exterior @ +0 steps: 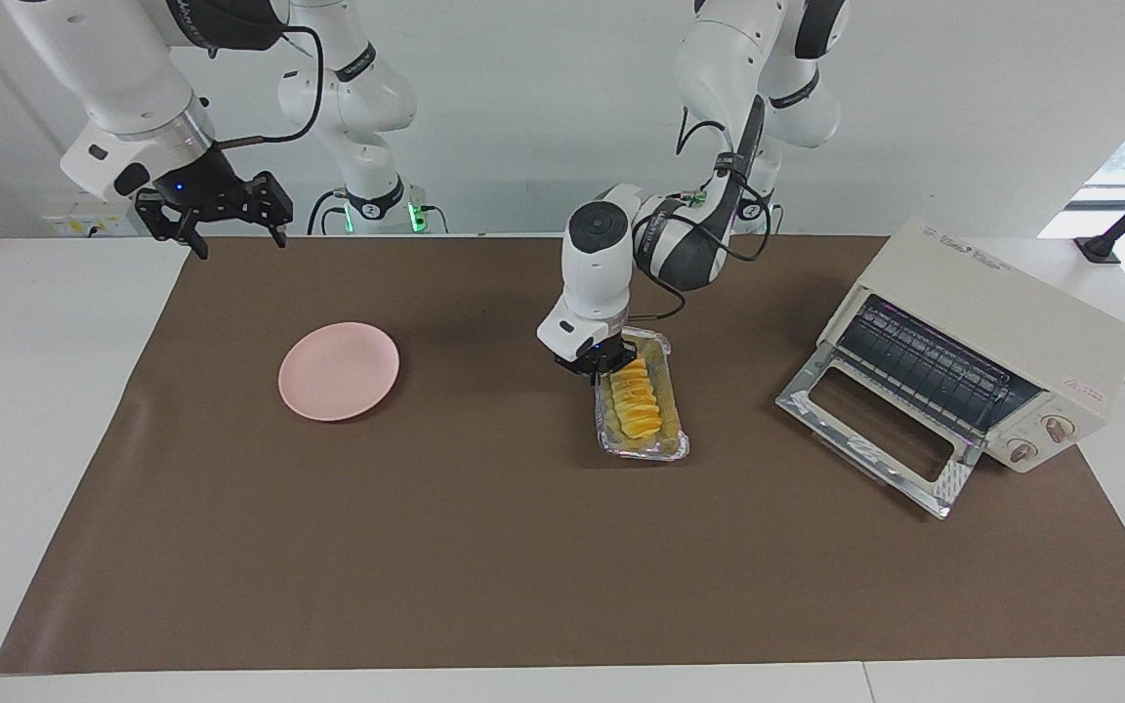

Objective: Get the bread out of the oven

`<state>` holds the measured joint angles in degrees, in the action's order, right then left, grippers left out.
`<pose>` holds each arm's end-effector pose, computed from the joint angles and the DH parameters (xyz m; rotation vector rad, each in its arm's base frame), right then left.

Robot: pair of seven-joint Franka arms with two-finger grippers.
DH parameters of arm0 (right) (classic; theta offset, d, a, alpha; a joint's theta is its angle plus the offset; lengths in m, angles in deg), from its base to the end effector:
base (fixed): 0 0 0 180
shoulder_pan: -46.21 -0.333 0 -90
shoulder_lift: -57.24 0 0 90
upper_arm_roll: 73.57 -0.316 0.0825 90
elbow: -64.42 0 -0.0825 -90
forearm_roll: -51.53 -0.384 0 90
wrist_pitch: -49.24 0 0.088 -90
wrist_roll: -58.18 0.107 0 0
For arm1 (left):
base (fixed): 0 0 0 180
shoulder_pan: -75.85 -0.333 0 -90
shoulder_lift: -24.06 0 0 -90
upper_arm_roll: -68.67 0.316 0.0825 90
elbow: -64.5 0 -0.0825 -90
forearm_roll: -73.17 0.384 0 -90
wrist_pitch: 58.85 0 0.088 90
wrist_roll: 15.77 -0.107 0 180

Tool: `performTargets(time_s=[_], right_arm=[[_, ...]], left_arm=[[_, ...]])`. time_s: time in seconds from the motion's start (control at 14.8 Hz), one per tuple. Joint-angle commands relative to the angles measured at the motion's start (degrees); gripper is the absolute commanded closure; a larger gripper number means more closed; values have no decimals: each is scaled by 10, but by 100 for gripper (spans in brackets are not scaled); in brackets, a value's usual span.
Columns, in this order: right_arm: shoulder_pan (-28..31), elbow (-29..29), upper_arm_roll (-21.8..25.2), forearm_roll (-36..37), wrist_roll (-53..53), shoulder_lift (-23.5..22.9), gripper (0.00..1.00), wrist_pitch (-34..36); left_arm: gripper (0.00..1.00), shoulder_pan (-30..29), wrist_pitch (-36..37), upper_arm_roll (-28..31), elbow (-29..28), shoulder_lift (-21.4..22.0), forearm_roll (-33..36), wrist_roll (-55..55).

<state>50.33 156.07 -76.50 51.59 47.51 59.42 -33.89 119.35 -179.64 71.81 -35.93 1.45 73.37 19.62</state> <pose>0.5292 -0.0106 0.6219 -3.1177 -0.2582 0.1729 0.4922 -0.4219 0.3428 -3.0954 0.1431 0.0244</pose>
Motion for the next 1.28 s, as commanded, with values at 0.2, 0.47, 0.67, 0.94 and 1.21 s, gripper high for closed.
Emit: performTargets(time_s=[0.2,0.47,0.67,0.94,1.21], right_arm=[[7,4,-6,-7,-14,2,0,13],[7,4,-9,-7,-15,5,0,20],[8,3,-9,-7,-17,7,0,18],[7,11,-10,-11,-15,13,0,33],[-36,53,-14,-12,54,25,0,-44]], left_arm=[[0,-11,-2,10,-13,30,-11,-12],[0,-100,41,13,-2,86,-11,-16],[0,-185,85,12,12,118,-11,-42],[0,-312,196,11,23,177,-12,-198],[0,-344,307,15,12,235,-11,-283]])
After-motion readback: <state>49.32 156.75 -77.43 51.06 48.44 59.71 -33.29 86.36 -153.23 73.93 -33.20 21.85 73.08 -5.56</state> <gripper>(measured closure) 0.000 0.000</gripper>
